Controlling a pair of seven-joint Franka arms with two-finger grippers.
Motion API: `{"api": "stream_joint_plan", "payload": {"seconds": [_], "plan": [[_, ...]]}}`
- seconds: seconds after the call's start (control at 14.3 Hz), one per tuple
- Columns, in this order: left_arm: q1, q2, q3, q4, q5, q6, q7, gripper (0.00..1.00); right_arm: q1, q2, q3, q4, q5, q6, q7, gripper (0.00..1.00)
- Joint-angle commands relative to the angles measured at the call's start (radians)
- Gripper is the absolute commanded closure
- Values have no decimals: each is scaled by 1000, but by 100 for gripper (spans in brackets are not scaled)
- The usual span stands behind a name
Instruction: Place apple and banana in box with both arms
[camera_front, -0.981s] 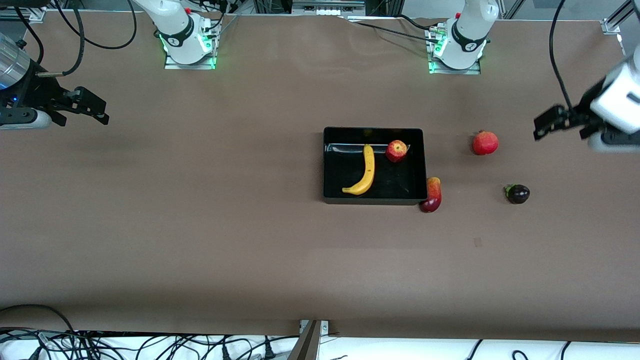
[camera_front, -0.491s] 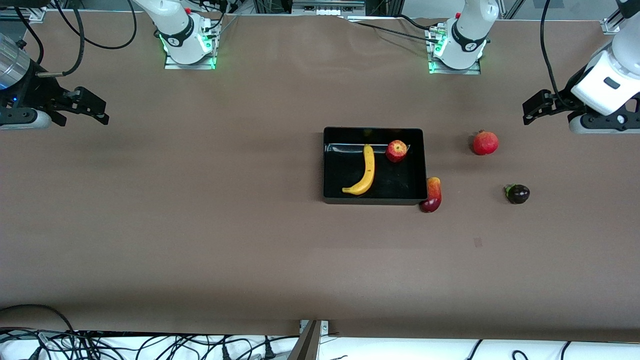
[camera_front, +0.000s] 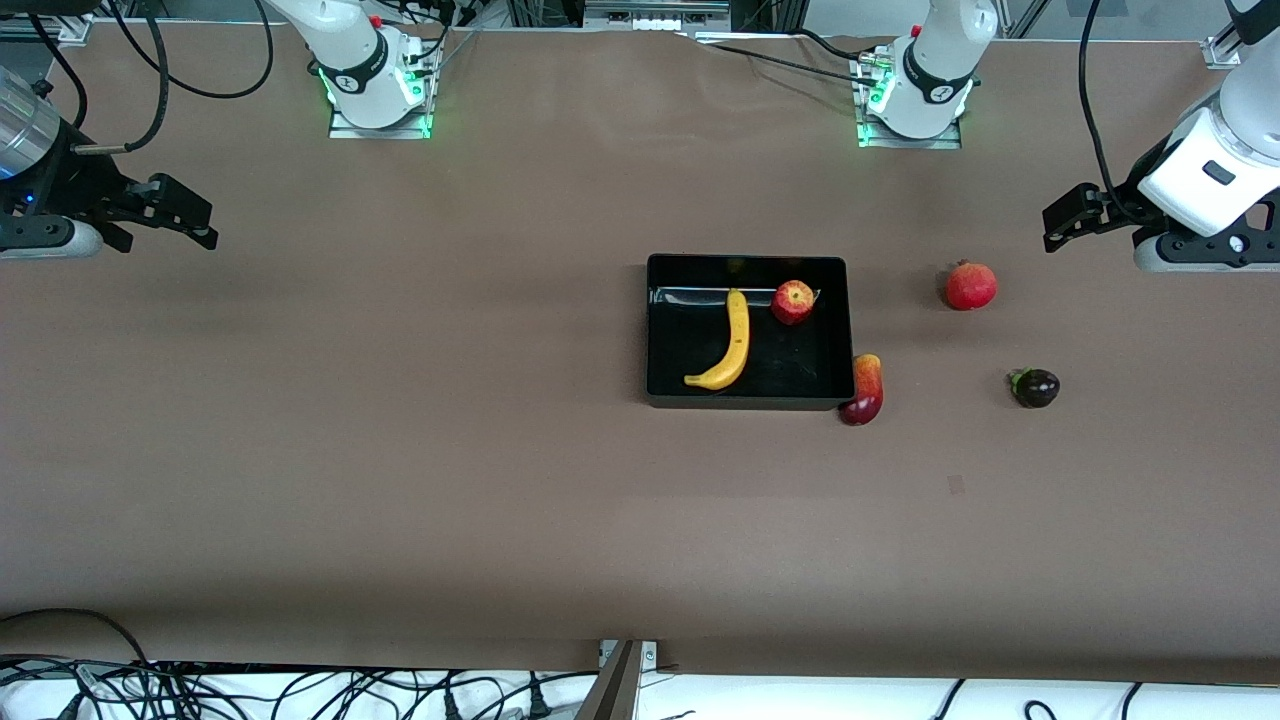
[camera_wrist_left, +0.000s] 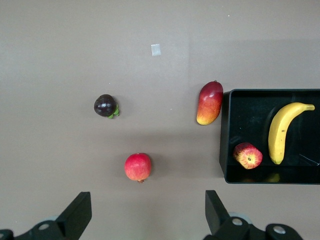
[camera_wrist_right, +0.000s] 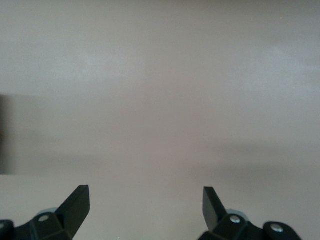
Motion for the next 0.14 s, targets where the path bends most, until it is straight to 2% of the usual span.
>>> {"api": "stream_joint_plan", "payload": {"seconds": [0.0, 0.07], "plan": [[2, 19, -1, 37, 15, -21, 11, 0, -10, 2, 7, 11, -9, -4, 4, 0], [2, 19, -1, 37, 15, -21, 8, 0, -10, 2, 7, 11, -8, -4, 4, 0]]}}
